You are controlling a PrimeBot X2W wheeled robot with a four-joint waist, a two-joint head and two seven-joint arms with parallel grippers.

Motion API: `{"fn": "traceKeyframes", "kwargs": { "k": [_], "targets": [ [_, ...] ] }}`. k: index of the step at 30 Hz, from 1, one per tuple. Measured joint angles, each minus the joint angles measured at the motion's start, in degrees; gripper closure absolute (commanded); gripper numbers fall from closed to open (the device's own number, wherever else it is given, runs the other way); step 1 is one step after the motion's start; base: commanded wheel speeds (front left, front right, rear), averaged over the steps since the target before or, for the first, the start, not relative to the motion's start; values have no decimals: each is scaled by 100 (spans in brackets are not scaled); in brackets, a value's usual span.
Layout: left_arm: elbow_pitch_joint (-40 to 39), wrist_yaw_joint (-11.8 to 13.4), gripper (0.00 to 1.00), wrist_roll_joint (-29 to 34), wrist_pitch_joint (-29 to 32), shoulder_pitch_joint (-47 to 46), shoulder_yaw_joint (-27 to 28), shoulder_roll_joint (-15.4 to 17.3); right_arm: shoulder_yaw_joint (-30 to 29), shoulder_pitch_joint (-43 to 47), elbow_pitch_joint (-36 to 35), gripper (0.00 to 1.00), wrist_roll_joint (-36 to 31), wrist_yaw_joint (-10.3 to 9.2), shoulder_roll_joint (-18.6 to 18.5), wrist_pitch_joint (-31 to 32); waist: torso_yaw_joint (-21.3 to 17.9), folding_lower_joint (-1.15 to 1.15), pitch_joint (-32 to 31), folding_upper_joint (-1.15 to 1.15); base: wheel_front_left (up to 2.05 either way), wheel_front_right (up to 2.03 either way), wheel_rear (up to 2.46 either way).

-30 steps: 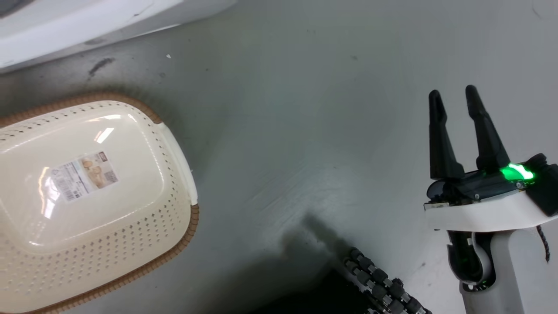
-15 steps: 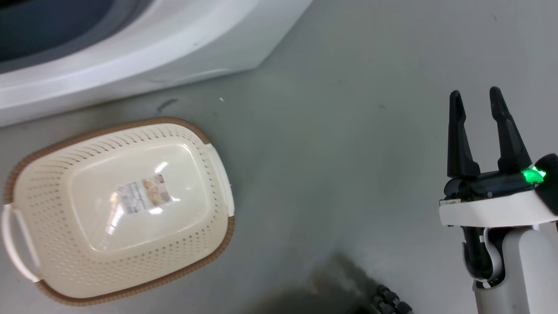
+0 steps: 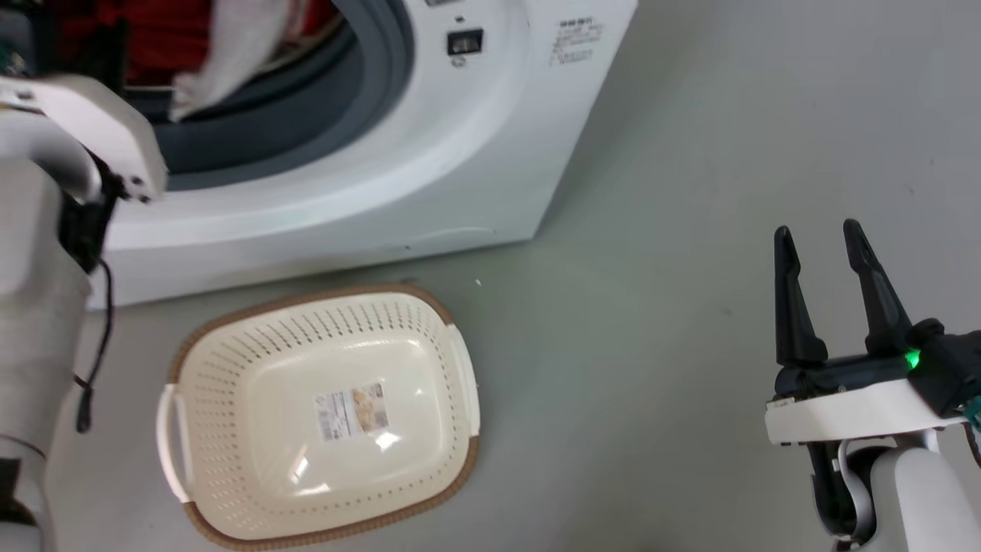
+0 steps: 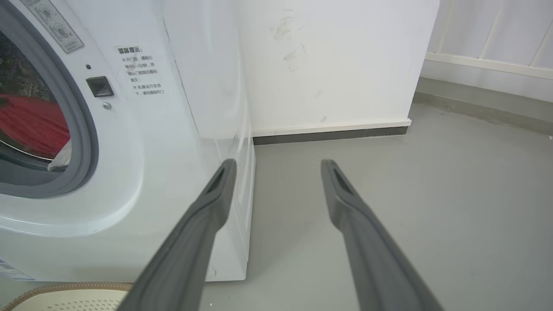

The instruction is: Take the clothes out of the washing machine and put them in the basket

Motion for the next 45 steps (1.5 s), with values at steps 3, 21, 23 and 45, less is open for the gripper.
{"fn": "traceKeyframes", "kwargs": {
  "k": [3, 21, 23, 45],
  "targets": [
    [-230, 56, 100, -32, -422, 325, 11, -94, -37, 107, 43, 0, -56, 0, 0, 0, 134, 0, -324, 0, 0, 0, 0],
    [-4163, 1089, 100, -183, -816, 2850, 505, 78, -241, 573, 205, 0, -209, 0, -1, 0, 801, -1, -1619, 0, 0, 0, 0],
    [-4657, 1256, 100, -185, -756, 3162, 512, 138, -282, 582, 203, 0, -210, 0, -1, 0, 854, 0, -1657, 0, 0, 0, 0],
    [-4052, 1148, 100, 19, -159, 4231, -630, -120, -320, 179, 26, 0, -221, 1, 0, 0, 792, 2, -520, 0, 0, 0, 0]
  ]
}}
